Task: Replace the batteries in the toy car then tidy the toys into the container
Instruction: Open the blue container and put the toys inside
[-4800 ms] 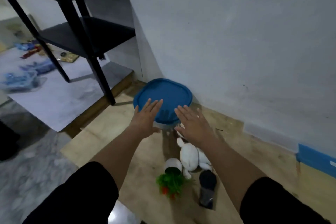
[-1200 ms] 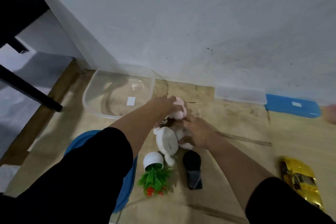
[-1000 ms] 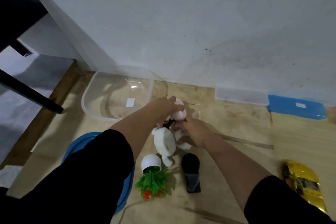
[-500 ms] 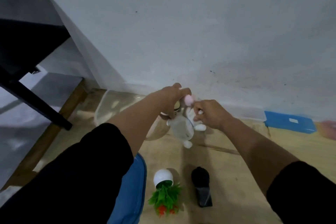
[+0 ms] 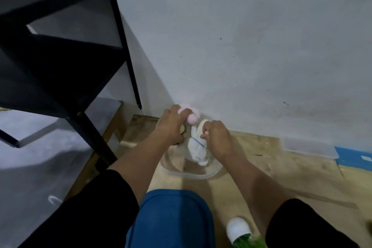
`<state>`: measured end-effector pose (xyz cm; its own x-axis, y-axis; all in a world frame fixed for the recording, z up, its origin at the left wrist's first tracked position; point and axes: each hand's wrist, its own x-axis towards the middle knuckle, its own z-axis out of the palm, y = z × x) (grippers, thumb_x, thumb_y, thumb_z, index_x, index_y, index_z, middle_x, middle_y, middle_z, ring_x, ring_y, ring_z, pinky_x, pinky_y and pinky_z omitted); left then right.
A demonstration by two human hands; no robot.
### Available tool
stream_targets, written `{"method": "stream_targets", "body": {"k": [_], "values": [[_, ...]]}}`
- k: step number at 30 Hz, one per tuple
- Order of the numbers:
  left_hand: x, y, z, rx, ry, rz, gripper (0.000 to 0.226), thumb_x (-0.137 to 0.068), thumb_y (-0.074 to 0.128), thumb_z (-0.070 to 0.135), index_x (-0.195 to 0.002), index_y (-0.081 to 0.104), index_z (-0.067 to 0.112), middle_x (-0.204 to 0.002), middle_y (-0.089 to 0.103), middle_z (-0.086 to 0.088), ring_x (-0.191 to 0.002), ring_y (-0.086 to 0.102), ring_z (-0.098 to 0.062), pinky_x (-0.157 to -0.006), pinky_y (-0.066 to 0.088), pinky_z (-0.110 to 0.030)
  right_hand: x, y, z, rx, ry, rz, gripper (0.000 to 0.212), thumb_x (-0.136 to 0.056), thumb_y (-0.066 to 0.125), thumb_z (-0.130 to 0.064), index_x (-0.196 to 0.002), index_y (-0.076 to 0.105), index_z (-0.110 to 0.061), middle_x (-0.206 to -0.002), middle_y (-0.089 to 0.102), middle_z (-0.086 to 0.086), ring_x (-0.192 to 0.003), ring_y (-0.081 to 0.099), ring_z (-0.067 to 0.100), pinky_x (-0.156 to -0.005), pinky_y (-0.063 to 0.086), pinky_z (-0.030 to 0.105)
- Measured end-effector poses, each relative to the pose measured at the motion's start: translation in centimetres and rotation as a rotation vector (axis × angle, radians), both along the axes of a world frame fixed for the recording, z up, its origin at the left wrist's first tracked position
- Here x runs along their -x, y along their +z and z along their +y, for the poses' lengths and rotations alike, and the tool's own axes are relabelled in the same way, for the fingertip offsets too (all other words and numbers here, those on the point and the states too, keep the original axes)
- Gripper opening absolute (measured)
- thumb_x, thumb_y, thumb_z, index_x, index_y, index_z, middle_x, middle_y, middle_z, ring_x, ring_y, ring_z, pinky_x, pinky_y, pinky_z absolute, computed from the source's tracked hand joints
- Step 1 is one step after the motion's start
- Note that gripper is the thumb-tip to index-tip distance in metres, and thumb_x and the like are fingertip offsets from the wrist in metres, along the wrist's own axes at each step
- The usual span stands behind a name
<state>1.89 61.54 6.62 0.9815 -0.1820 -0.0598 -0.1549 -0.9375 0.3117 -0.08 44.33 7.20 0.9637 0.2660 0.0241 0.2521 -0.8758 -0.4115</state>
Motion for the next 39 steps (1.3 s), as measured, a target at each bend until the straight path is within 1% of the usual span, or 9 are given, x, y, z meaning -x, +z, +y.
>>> {"method": "stream_targets", "body": {"k": [3,5,9,13,18,24,31,35,39], "values": [[0.0,-2.7,0.5,0.058,-0.023,-0.051,0.067,-0.069,0.064,0.028,-0.133,0.044,0.029,-0.139,0.034,-0.010,-0.117,0.039,-0.035,-0.098,0.037,-0.041,-0.3,-1.5,1.0,0.066,-0.028,0.006,0.012,-0.089,0.056,-0.011,-0.097,0.060,-0.003,-0.104,0.059,0.018,-0.105,0.050,0.032,-0.080,0.038,0.036],[-0.1,-4.4,0.5,0.084,-0.029,-0.001,0.064,-0.072,0.061,0.033,-0.133,0.041,0.033,-0.141,0.032,-0.009,-0.123,0.037,-0.035,-0.101,0.035,-0.040,-0.5,-2.3,1.0,0.092,-0.039,0.076,0.024,-0.092,0.049,-0.010,-0.115,0.057,-0.007,-0.120,0.054,0.014,-0.115,0.047,0.028,-0.088,0.035,0.030],[0.0,-6.3,0.7,-0.031,-0.067,0.231,0.083,-0.078,0.066,0.032,-0.146,0.019,0.035,-0.153,0.017,-0.013,-0.137,0.022,-0.036,-0.109,0.028,-0.044,-0.5,-4.1,0.3,0.086,-0.009,0.290,0.055,-0.097,0.043,-0.016,-0.146,0.023,-0.029,-0.156,0.014,0.000,-0.140,0.023,0.018,-0.107,0.028,0.028],[0.0,-4.9,0.7,0.005,-0.054,0.240,0.089,-0.078,0.065,0.033,-0.147,0.010,0.034,-0.155,0.007,-0.010,-0.143,0.008,-0.032,-0.113,0.020,-0.048,0.1,-4.2,-0.9,0.132,0.034,0.175,0.059,-0.096,0.044,-0.019,-0.147,0.018,-0.034,-0.158,0.006,-0.001,-0.144,0.014,0.018,-0.115,0.025,0.035],[1.4,-2.4,-1.0,-0.020,-0.063,0.067,0.081,-0.082,0.060,0.039,-0.147,0.011,0.038,-0.158,-0.001,-0.004,-0.146,-0.009,-0.024,-0.115,0.009,-0.051,1.7,-2.7,-3.5,0.168,0.037,-0.021,0.067,-0.090,0.051,-0.025,-0.145,0.017,-0.040,-0.158,0.011,0.001,-0.145,0.012,0.020,-0.117,0.022,0.041],[6.1,-0.4,-5.6,0.109,-0.191,-0.060,0.078,-0.082,0.060,0.051,-0.146,0.020,0.034,-0.157,0.010,-0.002,-0.146,-0.004,-0.021,-0.117,0.008,-0.052,6.6,-0.9,-9.1,0.175,0.011,-0.048,0.071,-0.088,0.054,-0.025,-0.146,0.015,-0.038,-0.157,0.013,0.005,-0.145,0.012,0.024,-0.115,0.021,0.046],[15.7,-2.8,-12.8,-0.015,-0.339,0.289,0.105,-0.065,0.063,0.074,-0.147,0.006,0.041,-0.158,-0.006,0.002,-0.146,-0.008,-0.025,-0.116,0.005,-0.057,15.4,-3.0,-17.0,0.253,-0.019,0.115,0.076,-0.086,0.055,-0.040,-0.143,0.006,-0.049,-0.158,0.007,0.001,-0.143,0.016,0.027,-0.109,0.032,0.048],[20.4,-5.4,-16.7,-0.185,-0.390,0.341,0.116,-0.061,0.064,0.076,-0.148,-0.004,0.038,-0.158,-0.015,0.001,-0.144,-0.017,-0.027,-0.113,0.000,-0.062,19.9,-5.5,-19.9,0.324,-0.051,0.278,0.071,-0.089,0.050,-0.048,-0.143,0.003,-0.051,-0.158,0.001,0.002,-0.144,0.013,0.028,-0.110,0.028,0.043],[23.1,-7.6,-18.6,-0.214,-0.324,0.328,0.104,-0.069,0.066,0.066,-0.148,0.009,0.031,-0.156,-0.011,-0.005,-0.143,-0.009,-0.033,-0.113,0.020,-0.055,22.6,-8.3,-20.8,0.277,-0.060,0.347,0.063,-0.091,0.050,-0.042,-0.144,0.017,-0.045,-0.158,0.002,0.006,-0.145,0.008,0.027,-0.116,0.022,0.040]]}}
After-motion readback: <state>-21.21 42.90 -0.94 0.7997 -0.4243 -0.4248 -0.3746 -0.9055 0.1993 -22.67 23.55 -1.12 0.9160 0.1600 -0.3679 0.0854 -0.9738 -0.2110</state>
